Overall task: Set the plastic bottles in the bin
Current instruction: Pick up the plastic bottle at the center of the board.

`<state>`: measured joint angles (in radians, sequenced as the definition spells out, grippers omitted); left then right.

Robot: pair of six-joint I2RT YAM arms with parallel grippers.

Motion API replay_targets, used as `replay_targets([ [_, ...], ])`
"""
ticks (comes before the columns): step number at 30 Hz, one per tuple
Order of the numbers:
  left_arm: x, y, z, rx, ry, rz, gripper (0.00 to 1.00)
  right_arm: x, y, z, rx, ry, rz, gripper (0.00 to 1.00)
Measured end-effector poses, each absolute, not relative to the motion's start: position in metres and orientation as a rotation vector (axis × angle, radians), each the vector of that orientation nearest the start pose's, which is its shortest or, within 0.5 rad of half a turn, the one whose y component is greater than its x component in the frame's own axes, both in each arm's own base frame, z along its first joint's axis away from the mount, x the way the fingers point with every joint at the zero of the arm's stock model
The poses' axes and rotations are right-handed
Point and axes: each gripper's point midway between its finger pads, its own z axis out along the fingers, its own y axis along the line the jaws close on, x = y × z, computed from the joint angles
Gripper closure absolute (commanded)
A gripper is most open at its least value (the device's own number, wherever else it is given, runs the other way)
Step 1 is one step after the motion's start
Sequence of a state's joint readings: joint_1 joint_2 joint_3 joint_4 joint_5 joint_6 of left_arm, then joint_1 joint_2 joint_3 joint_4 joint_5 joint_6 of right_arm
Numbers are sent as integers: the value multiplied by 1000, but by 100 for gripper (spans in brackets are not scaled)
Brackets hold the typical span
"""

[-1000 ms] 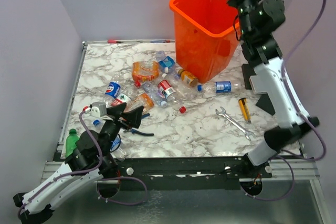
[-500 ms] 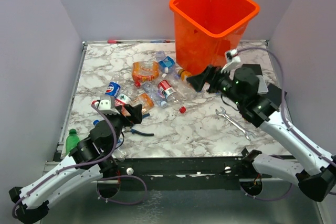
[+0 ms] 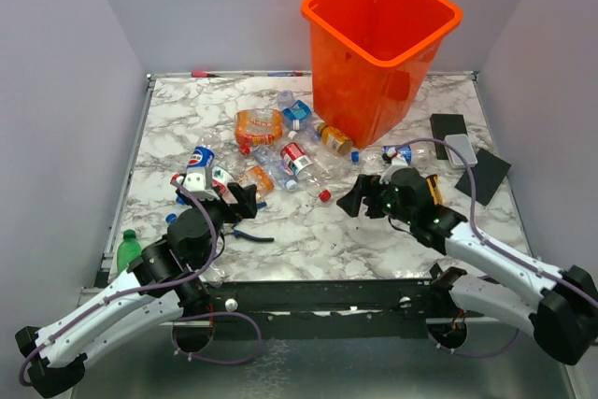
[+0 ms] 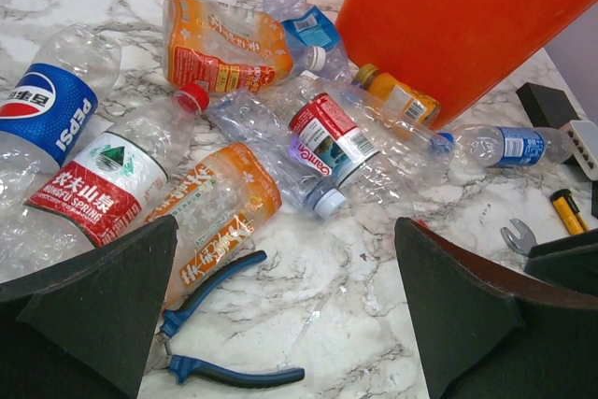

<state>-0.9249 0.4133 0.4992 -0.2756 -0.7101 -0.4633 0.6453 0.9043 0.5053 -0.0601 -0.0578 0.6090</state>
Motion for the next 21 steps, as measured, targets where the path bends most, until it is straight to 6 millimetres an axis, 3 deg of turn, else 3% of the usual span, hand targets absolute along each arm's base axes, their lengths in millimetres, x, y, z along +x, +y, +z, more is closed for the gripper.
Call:
replay_targets([
  [5,214,-118,226,-116,1711,-421,1,240,225,98,-104,2231,779,14],
  [21,211,-125,222,-75,1720,-448,1,294,278,56,-306,2289,762,19],
])
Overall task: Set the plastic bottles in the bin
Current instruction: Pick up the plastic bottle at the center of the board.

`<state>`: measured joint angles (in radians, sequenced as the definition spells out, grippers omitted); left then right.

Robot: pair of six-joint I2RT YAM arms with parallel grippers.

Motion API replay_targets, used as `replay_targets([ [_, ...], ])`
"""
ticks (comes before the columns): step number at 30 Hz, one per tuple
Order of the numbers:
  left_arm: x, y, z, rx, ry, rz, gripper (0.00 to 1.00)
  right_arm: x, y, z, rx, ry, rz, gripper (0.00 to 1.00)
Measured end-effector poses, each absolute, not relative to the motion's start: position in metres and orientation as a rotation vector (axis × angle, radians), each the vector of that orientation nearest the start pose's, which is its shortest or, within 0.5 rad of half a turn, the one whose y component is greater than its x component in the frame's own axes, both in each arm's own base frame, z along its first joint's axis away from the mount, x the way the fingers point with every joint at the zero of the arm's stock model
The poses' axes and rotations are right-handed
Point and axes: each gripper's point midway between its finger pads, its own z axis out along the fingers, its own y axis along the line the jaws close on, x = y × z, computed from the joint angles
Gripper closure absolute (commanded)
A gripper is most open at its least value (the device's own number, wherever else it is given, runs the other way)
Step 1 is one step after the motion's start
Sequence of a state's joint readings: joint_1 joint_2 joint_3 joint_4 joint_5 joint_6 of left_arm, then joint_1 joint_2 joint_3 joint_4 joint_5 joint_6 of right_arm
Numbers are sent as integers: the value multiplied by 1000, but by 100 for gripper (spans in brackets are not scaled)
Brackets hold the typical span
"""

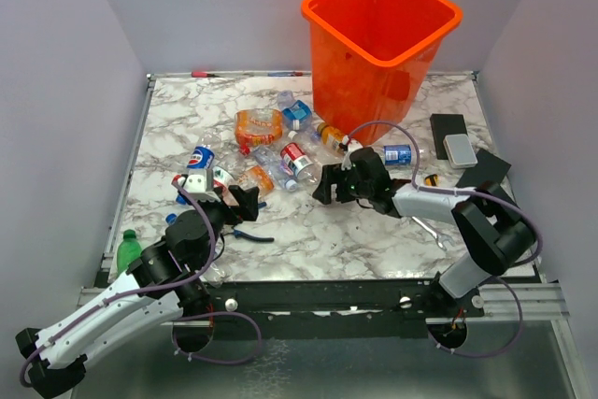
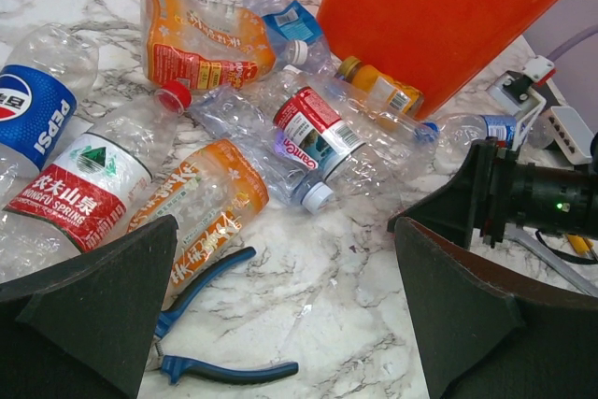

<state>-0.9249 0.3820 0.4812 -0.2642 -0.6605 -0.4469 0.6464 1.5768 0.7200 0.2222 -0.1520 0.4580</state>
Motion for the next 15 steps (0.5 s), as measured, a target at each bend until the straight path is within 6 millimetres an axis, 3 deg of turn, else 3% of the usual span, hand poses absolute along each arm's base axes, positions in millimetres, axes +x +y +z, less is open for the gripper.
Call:
replay_targets([
  [4,211,-126,222,-70,1721,-454,1,297,279,43,-327,2320,737,25],
  [9,211,-128,222,-62,1723,-458,1,301,282,35,-346,2334,727,39],
  [15,211,-128,221,-58,1725,-459,1,301,288,32,-370,2342,751,72],
])
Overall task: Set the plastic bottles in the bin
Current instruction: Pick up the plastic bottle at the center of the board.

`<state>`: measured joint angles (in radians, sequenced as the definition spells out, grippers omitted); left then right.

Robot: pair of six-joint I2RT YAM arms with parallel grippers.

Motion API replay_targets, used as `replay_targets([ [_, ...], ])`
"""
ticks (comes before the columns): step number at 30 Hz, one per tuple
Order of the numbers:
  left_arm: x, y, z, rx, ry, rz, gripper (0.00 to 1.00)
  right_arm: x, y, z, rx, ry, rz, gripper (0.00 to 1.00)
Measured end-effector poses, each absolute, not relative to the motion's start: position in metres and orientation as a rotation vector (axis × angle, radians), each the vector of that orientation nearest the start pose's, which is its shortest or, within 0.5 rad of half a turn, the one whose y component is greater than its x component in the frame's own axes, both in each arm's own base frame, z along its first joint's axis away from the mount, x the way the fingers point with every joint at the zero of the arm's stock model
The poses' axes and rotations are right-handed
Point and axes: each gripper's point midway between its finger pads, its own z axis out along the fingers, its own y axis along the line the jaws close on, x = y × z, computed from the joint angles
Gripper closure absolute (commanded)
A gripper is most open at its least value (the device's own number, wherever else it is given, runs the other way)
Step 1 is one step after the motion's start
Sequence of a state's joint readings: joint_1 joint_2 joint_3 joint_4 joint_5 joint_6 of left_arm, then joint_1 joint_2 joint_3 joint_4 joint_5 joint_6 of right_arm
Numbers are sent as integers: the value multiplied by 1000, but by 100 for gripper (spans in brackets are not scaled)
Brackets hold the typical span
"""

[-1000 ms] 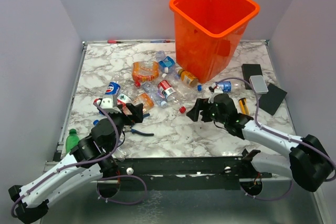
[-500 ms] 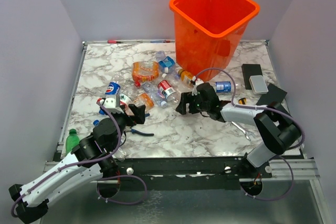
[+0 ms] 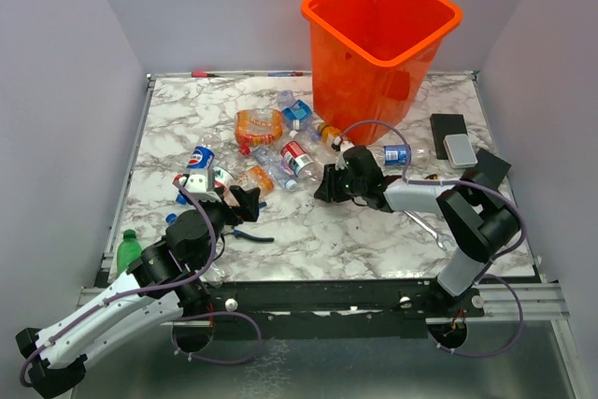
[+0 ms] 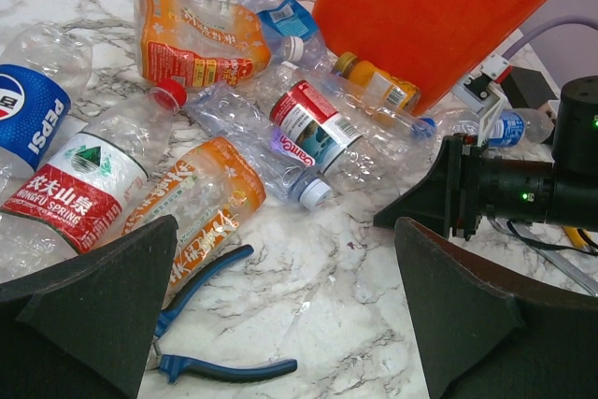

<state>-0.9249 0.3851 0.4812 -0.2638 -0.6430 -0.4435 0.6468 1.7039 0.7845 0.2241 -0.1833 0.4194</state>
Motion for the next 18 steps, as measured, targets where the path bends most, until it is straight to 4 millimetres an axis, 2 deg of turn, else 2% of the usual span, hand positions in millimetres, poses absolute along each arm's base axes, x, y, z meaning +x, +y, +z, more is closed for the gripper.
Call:
replay_targets([
  [5,211,-128,221,-57,1725,-458,1,297,291,38,-390,2331,784,97],
  [8,211,-128,221,-53,1725,-454,1,283,285,55,-406,2313,816,99],
  [10,211,-128,221,-49,1724,-451,1,271,281,76,-429,2287,851,100],
  [15,211,-127,225,-22,1709,-441,1,237,271,147,-513,2195,943,99],
  [17,209,-131,234,31,1692,-445,1,220,263,181,-556,2176,964,99],
  [18,208,-133,242,72,1677,-452,1,218,262,186,-563,2170,967,99],
])
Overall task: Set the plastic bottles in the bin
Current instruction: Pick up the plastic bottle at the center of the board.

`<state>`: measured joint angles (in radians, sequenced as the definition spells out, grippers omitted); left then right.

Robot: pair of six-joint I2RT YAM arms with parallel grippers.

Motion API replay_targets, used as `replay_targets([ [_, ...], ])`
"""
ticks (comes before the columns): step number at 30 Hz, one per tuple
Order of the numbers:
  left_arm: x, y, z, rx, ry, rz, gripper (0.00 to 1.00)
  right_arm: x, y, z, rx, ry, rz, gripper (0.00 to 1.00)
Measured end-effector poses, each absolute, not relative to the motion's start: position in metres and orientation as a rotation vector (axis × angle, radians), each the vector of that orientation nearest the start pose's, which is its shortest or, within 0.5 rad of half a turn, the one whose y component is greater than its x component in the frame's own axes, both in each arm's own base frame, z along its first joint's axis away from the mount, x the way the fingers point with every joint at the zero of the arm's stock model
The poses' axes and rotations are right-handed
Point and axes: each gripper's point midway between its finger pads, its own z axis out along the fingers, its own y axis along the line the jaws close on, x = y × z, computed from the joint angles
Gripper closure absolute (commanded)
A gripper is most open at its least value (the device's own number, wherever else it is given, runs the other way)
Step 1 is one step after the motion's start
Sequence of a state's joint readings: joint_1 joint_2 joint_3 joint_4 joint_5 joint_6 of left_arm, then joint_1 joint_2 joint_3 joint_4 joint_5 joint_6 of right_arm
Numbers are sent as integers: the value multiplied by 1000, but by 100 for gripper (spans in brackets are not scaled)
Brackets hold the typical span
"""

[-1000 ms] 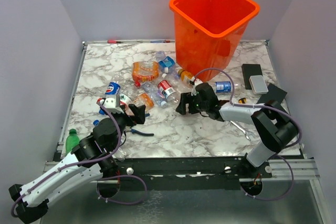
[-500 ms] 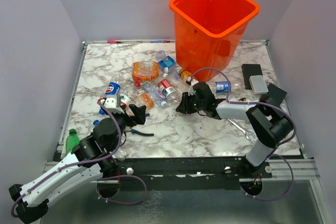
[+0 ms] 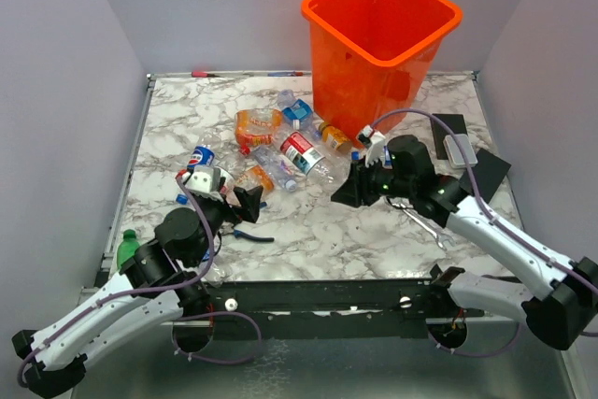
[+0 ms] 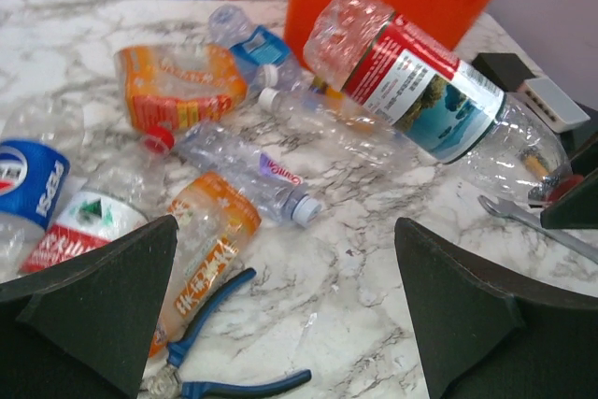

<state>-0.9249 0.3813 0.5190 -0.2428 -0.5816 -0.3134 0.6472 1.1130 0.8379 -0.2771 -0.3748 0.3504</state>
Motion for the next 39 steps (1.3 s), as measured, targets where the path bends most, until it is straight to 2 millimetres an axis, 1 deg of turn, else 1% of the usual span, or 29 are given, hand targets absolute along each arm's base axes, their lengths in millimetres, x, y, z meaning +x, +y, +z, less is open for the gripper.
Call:
replay_targets([
  [1,206,-137,250,123,1660,-459,1,213,259,198,-579,2170,967,99],
  [2,204,-143,264,199,1628,-466,1,207,255,207,-593,2177,965,99],
  [4,198,-156,286,345,1574,-478,1,195,247,220,-617,2205,960,99],
  [6,194,-172,308,535,1508,-461,1,183,240,222,-635,2253,955,99],
  [7,194,-179,315,617,1478,-444,1,177,236,220,-644,2281,952,99],
  [9,196,-191,319,781,1433,-377,1,165,229,212,-658,2349,945,99],
  [11,200,-200,311,947,1397,-288,1,154,224,205,-674,2404,946,99],
  [12,203,-203,302,1033,1381,-235,1,149,222,203,-684,2424,951,99],
  [15,209,-208,284,1217,1358,-129,1,138,220,204,-721,2455,980,99],
  [17,212,-212,272,1337,1344,-69,1,134,221,213,-750,2442,1010,99],
  [19,214,-216,266,1425,1325,-28,1,131,224,226,-780,2410,1043,99],
  [21,211,-223,262,1513,1289,-3,1,130,228,241,-810,2368,1075,99],
  [23,205,-232,258,1594,1235,19,1,130,230,251,-831,2337,1096,99],
  [25,201,-235,256,1645,1201,42,1,128,230,253,-840,2337,1106,99],
  [28,199,-239,259,1681,1162,61,1,126,232,252,-856,2343,1124,99],
  [30,200,-242,260,1702,1141,78,3,125,233,252,-864,2345,1133,99],
  [35,206,-245,250,1761,1125,128,15,122,234,253,-882,2334,1156,99],
  [39,209,-247,245,1792,1115,153,27,119,235,255,-892,2329,1171,100],
])
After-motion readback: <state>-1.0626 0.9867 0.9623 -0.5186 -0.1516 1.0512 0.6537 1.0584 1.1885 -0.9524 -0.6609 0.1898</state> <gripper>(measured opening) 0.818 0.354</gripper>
